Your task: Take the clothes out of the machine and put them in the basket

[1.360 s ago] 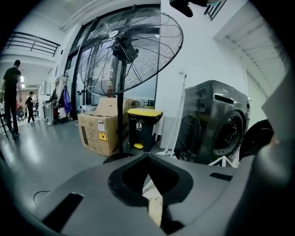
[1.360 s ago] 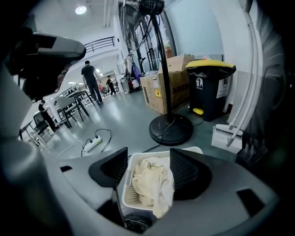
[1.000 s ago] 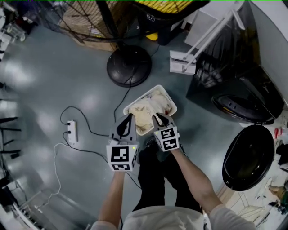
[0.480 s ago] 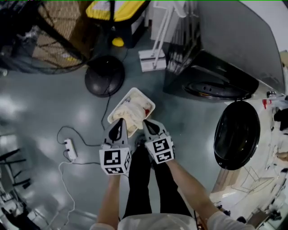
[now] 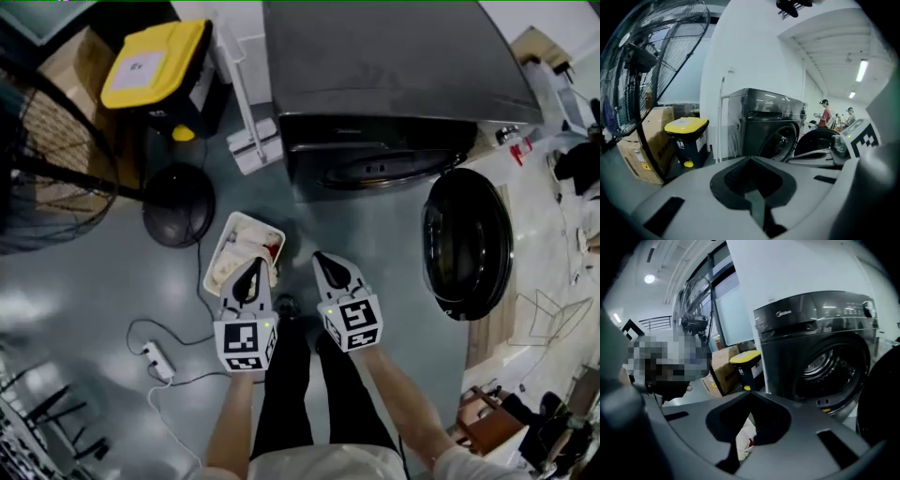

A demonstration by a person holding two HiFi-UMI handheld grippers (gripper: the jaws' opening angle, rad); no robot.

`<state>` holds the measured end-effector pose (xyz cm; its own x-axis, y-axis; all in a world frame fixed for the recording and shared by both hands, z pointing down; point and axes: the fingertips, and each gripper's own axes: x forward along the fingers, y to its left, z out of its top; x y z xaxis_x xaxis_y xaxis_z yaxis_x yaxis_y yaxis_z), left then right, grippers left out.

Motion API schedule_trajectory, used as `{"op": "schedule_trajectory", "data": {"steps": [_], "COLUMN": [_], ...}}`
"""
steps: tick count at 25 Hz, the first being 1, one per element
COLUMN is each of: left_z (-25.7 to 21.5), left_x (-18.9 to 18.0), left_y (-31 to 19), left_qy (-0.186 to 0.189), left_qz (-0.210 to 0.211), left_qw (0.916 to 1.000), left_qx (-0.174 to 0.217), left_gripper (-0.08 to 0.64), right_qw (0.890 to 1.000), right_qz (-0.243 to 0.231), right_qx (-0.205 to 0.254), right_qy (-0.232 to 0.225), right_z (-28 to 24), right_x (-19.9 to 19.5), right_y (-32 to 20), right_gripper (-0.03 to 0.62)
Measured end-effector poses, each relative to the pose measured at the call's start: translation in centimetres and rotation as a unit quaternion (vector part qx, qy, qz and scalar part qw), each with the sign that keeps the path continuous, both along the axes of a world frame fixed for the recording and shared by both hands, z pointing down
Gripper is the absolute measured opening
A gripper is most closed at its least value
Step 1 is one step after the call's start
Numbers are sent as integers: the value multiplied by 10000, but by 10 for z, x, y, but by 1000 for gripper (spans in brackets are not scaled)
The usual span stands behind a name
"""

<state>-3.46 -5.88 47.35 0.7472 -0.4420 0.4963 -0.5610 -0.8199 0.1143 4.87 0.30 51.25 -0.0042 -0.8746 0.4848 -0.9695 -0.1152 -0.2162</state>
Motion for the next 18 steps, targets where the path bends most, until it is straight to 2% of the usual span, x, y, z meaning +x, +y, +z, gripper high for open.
{"op": "schedule_trajectory", "data": {"steps": [5, 10, 15, 18], "left_z": [-21, -44, -90, -125], "left_x": [46, 82, 125, 133], "left_y": [17, 27, 32, 35], "left_qy": [32, 70, 116, 175], "left_qz": [436, 758, 1028, 1063], "left_qw": [9990, 9970, 9941, 9930], "left_qx": [53, 154, 325, 481], "left_gripper": [18, 18, 18, 18], "right_qw": [9963, 9869, 9795, 9760], "right_qz": [852, 1579, 1973, 2120], "right_qx": [7, -52, -11, 112], "right_qy": [129, 318, 414, 484], "right_z": [-26, -56, -100, -134], "right_x": [69, 125, 172, 185], "right_y": [56, 114, 148, 162], "right_gripper": [23, 23, 23, 23]}}
